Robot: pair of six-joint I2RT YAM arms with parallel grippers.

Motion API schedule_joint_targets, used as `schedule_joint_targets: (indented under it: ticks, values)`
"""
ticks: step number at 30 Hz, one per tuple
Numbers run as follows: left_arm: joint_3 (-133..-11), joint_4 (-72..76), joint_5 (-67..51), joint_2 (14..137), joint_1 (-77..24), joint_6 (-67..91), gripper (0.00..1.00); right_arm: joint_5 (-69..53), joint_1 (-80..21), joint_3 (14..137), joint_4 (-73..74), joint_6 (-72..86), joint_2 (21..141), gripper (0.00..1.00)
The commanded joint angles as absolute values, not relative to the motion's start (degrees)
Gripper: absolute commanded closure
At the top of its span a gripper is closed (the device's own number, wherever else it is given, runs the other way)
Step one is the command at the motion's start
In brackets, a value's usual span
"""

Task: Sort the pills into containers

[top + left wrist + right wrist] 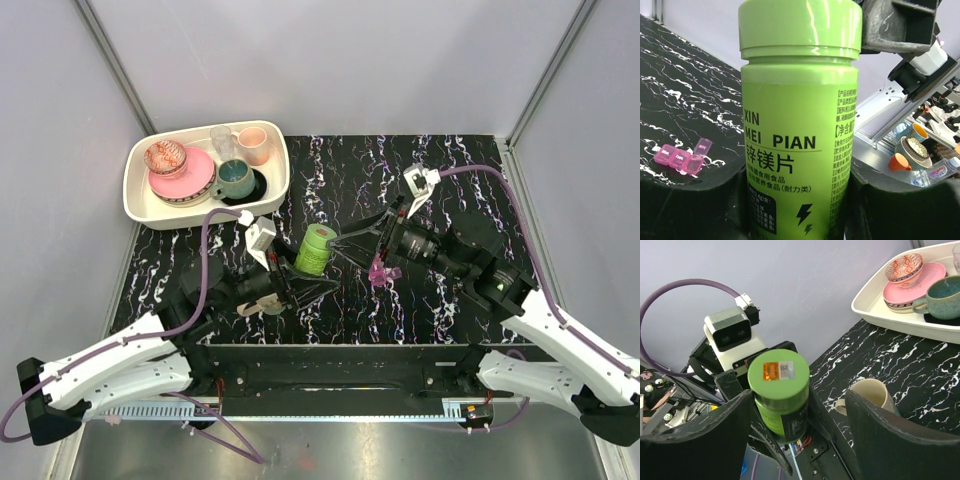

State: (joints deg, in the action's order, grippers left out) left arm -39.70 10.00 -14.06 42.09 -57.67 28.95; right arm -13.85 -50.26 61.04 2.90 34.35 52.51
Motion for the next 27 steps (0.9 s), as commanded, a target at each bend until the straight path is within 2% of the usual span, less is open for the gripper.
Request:
schedule_joint_targets:
  ticks: [1, 17, 27]
  values:
    - [-39.8, 17.0, -13.7, 39.9, -57.6, 28.4, 1.00, -9.7, -50.3, 60.2, 4.7, 32.6, 50.6, 0.22]
    - [-39.0, 16.1, -12.9, 39.1, -57.7, 28.7, 1.00, -8.5, -50.4, 67.2, 5.2, 28.7, 49.5, 0.19]
    - [-40.7, 13.9, -12.0, 41.0, -57.6, 28.2, 1.00, -7.7, -50.3, 74.3, 9.6, 29.4, 57.5, 0.17]
